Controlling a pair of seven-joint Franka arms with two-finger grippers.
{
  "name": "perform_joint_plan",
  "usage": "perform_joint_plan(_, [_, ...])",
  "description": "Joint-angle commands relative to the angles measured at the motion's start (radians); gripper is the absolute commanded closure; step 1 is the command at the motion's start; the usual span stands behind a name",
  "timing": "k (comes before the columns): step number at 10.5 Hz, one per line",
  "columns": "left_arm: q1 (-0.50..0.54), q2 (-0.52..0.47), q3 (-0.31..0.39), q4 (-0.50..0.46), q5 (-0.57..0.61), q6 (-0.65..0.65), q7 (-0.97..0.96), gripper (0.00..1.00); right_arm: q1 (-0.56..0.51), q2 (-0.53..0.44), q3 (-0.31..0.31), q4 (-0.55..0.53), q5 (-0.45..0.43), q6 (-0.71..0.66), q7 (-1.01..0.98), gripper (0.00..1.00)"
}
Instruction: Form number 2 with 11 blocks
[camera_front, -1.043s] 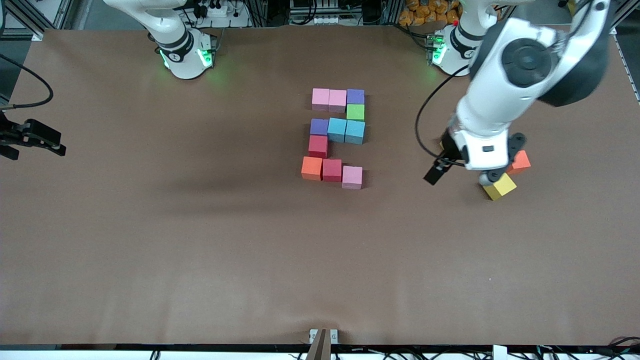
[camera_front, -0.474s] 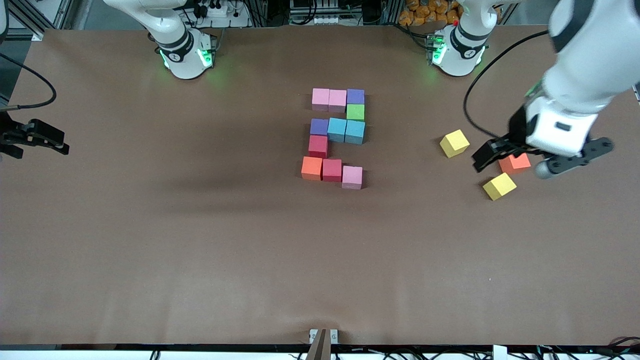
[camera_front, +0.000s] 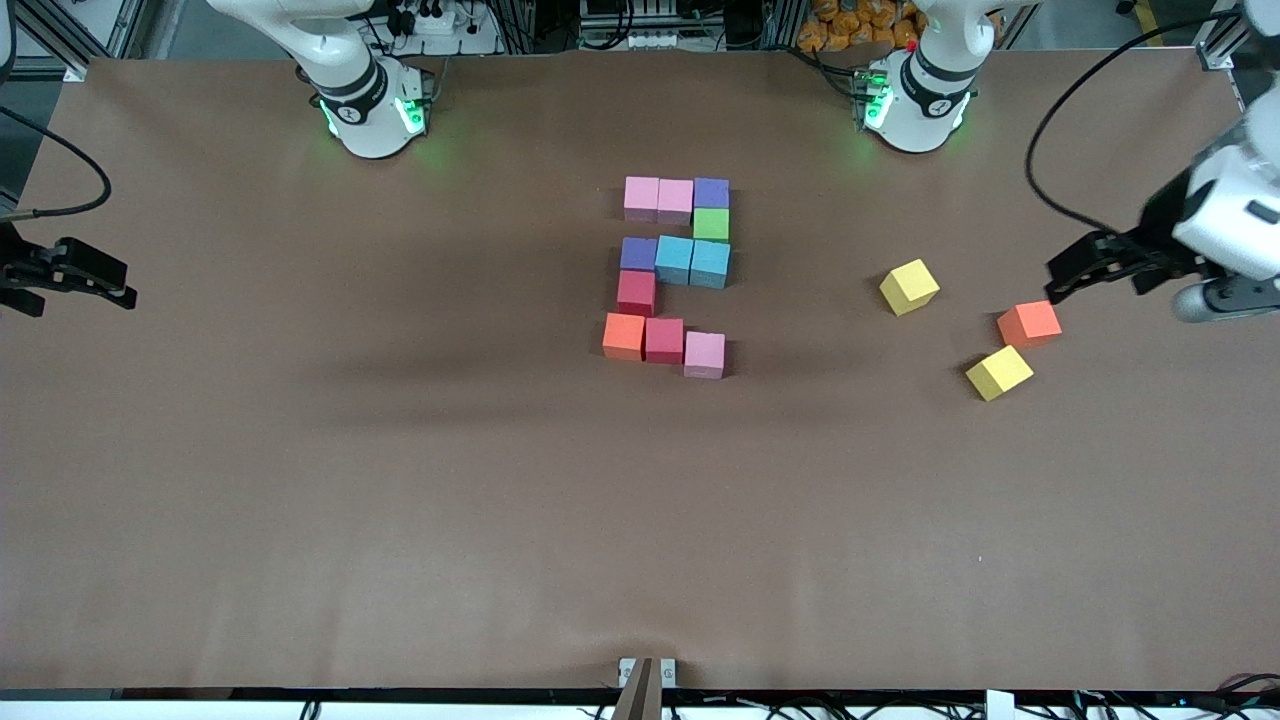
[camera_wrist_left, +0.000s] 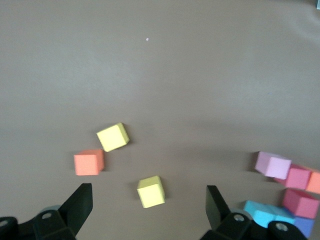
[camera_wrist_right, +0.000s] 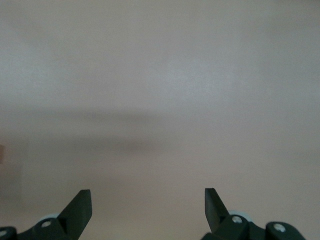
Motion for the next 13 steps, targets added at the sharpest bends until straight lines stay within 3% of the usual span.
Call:
perform_joint_plan(1, [-0.085, -0.045, 0.101, -0.015, -0.022, -0.057, 0.073, 0.00, -0.004, -0.030, -0.001, -0.034, 0.015, 0.012, -0.014, 0.00])
perform_joint_plan(9, [-0.153, -0.057, 0.155, -0.015, -0.007, -0.082, 0.107, 0.00, -0.004, -0.043, -0.003, -0.031, 0.015, 0.002, -0.014, 0.00])
perform_joint_plan(13, [-0.155, -0.057, 0.150, -0.012, 0.023, -0.082, 0.105, 0.00, -0.004, -0.045, 0.000, 0.028, 0.015, -0.055, -0.011, 0.00])
